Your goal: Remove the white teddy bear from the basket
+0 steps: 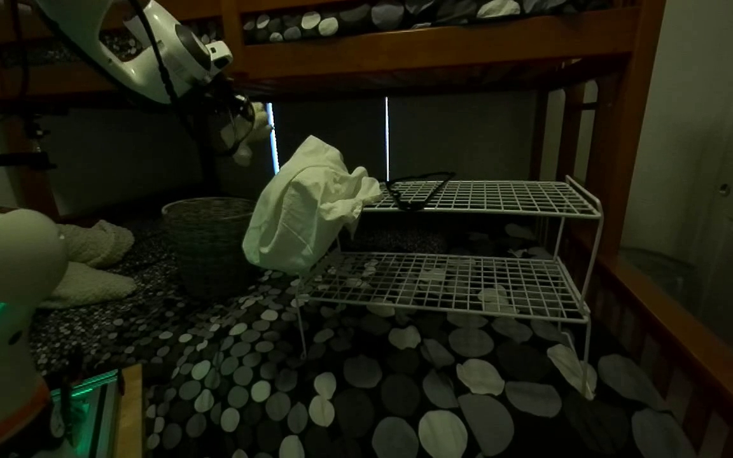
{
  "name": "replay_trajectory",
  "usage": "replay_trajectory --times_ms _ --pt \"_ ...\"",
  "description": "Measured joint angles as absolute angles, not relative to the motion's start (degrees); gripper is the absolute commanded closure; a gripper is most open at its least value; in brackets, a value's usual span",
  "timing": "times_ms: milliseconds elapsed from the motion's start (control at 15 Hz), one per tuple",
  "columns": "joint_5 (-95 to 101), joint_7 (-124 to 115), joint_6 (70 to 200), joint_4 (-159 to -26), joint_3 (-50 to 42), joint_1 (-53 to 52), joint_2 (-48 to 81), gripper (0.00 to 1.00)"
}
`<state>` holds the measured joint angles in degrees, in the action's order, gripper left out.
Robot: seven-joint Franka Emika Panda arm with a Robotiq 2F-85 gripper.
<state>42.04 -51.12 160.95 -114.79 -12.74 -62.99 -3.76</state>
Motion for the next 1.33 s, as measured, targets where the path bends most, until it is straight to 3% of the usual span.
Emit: replay_trajectory --times_ms 133,267,333,400,600,667,800,1067,1333 --pt "49.46 -55.90 152.73 -114.83 -12.73 -61.72 -9.39 0.97" --pt "51.82 -57.73 145.99 -115.25 -6.94 -54.60 -15.11 0.97" --pt "51.89 -58.35 144.09 -115.72 -3.77 -50.20 -17.82 0.87" --pt "51.89 -59.56 143.29 -116.33 -0.82 -45.73 -20.20 0.87" --pt "51.89 -61.28 143.27 -118.28 2.80 -39.68 -23.22 0.87" --pt "51.89 -61.69 143.27 -118.59 3.03 -39.50 -23.15 0.97" --pt "51.87 -61.85 143.31 -118.69 4.28 -37.95 -22.81 0.97" --pt "51.85 -60.27 143.32 -118.34 8.32 -22.24 -24.20 0.97" --pt "47.72 -56.32 145.52 -118.80 4.95 -9.73 -23.70 0.97"
